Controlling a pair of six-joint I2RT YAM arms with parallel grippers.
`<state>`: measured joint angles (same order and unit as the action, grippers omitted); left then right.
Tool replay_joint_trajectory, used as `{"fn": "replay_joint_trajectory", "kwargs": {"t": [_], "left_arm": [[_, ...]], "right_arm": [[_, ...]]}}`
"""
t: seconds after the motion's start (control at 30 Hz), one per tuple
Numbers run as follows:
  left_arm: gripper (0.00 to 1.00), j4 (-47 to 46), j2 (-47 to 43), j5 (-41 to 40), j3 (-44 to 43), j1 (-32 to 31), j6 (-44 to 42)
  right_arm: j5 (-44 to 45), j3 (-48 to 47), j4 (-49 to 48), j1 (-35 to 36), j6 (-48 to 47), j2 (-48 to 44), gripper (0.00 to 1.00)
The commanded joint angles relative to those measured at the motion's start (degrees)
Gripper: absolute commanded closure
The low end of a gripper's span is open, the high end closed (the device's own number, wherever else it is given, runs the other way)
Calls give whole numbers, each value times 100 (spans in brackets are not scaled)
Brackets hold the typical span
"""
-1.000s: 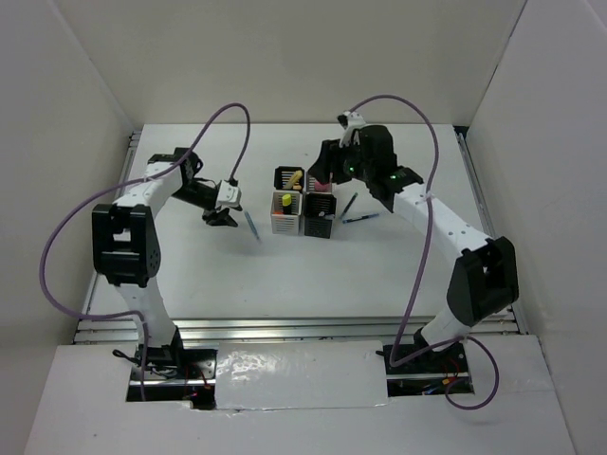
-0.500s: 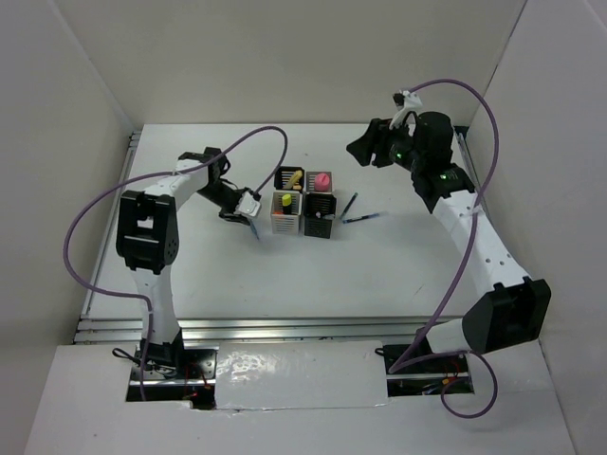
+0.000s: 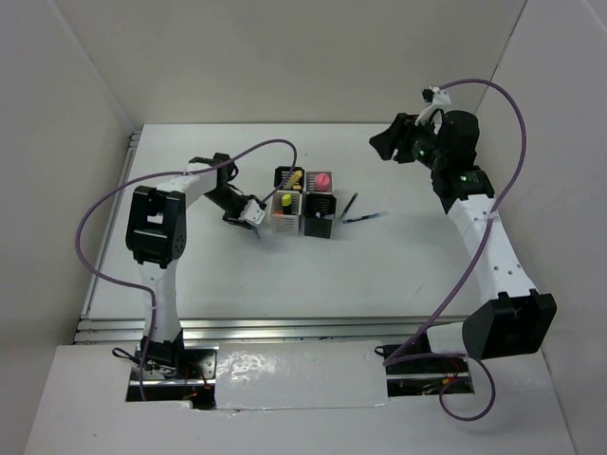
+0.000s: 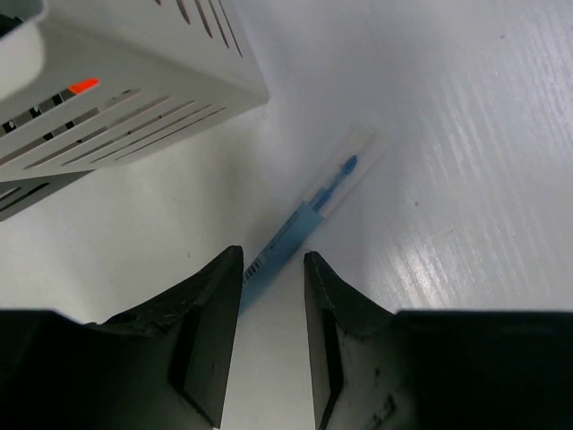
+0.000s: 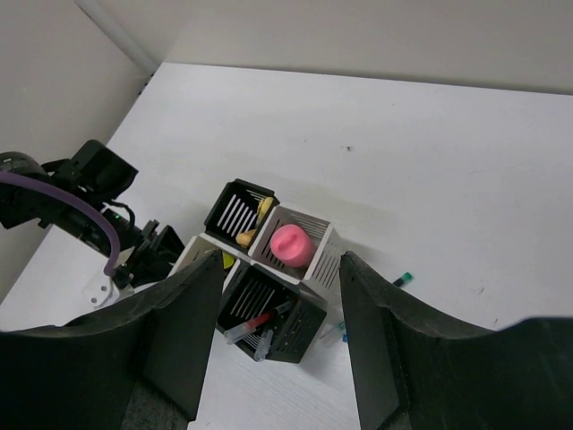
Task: Sort the stationery into containers
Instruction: Pick up the pen from the center of the board.
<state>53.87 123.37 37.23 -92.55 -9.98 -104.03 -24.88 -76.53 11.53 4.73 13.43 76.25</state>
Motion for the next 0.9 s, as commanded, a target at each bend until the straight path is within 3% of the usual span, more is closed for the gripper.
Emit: {"fn": "replay_joint_trajectory", "kwargs": {"t": [0.0,0.1,0.3,0.4,0.53,0.67,0.8,0.87], "left_arm": [[54,1,3,-259,175,-39,-355],[57,-25,20,-541,396,-83,-364],[72,300,-269,-700,694,-83,-206],[76,414,-777,-919,1300,-214,-232],[88,318,-1656,-877,2457,-391,-49],[100,-191,-2736,-71,3058,-496,1189],[100,-245,-3406,1123,2919,-461,2719],[100,-619,-3802,1774,2761,-453,3955]], "right_arm": [[-69,-301,-19,-25,-77,-339,38],[-61,-327,-10,-42,-77,-365,38],[-209,-327,-2,-95,-121,-488,38],[-289,-292,34,-60,-165,-584,38],[-342,-47,-2,45,-148,-795,38],[-447,138,16,194,-226,-1041,38],[-719,296,77,379,-350,-1174,38],[-833,393,112,502,-411,-1217,38]]}}
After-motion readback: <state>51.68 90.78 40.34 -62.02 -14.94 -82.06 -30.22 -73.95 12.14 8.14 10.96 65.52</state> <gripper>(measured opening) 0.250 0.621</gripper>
